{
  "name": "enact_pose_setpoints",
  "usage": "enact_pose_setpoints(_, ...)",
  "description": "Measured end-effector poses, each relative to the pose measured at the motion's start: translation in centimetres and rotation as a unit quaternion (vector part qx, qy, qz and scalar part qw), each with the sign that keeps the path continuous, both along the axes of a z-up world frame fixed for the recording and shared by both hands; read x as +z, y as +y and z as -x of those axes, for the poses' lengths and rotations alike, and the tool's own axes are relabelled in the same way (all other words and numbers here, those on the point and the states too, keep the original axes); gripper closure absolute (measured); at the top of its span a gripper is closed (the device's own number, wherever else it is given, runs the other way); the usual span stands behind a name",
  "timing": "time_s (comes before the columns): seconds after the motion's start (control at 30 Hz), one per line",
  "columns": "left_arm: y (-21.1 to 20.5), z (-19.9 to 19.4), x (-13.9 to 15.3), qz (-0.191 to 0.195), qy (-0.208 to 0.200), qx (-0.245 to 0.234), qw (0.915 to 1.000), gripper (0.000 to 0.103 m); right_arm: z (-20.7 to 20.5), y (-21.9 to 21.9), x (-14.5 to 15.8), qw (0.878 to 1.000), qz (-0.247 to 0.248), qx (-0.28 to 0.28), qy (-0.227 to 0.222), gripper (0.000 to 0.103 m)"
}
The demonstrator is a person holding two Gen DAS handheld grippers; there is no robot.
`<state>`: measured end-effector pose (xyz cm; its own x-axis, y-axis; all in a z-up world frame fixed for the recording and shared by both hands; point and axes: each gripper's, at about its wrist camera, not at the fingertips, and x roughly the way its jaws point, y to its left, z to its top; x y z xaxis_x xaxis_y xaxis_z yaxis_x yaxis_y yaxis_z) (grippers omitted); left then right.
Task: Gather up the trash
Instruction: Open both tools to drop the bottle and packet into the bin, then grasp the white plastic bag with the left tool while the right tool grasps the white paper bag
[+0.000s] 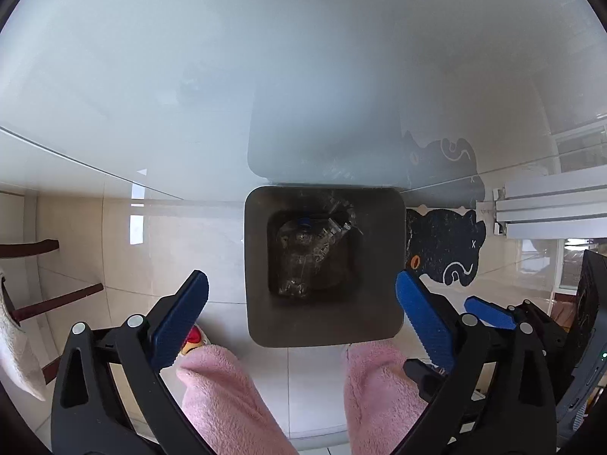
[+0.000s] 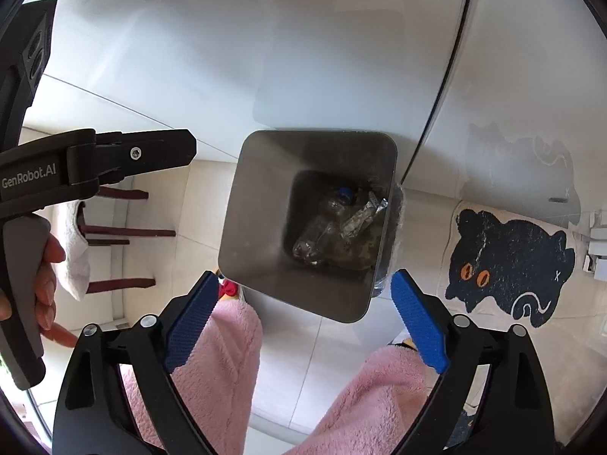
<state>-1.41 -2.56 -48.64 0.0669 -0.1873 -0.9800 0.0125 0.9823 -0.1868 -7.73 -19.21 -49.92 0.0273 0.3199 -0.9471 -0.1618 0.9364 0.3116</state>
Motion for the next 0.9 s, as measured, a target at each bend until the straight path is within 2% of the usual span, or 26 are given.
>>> enact_pose_setpoints(0.23,0.6,1.7,6.0,0.003,-0.026,0.001,0.9997,0.008,0.9,-1.2,7.2,0.999,0.000,0.002,-0.033,0.003)
enact_pose_setpoints(0.37,0.9,2.9,11.6,-0.004,-0.066,-0.010,0.9977,0.008,1.2,-2.7,12.8,0.998,0.003,-0.003,-0.066,0.003)
enact_pose_setpoints(0.47,1.9,3.7,16.4,0.002,-0.101,0.005,0.9949,0.008,1.1,-4.4,17.6,0.995,-0.008,-0.018,-0.100,0.003)
enact_pose_setpoints(0.67,3.2,4.2,25.0,0.011,-0.178,0.019,0.9838,0.008,1.1,-7.2,27.2,0.979,-0.024,-0.054,-0.196,0.003)
enact_pose_setpoints(0.8,3.0,4.0,29.7,0.015,-0.230,-0.002,0.9731,0.008,0.4,-8.0,31.8,0.966,-0.019,-0.067,-0.249,0.003)
enact_pose_setpoints(0.9,2.6,3.3,32.3,0.035,-0.250,-0.026,0.9671,0.008,-0.5,-8.6,34.5,0.958,-0.025,-0.081,-0.275,0.003)
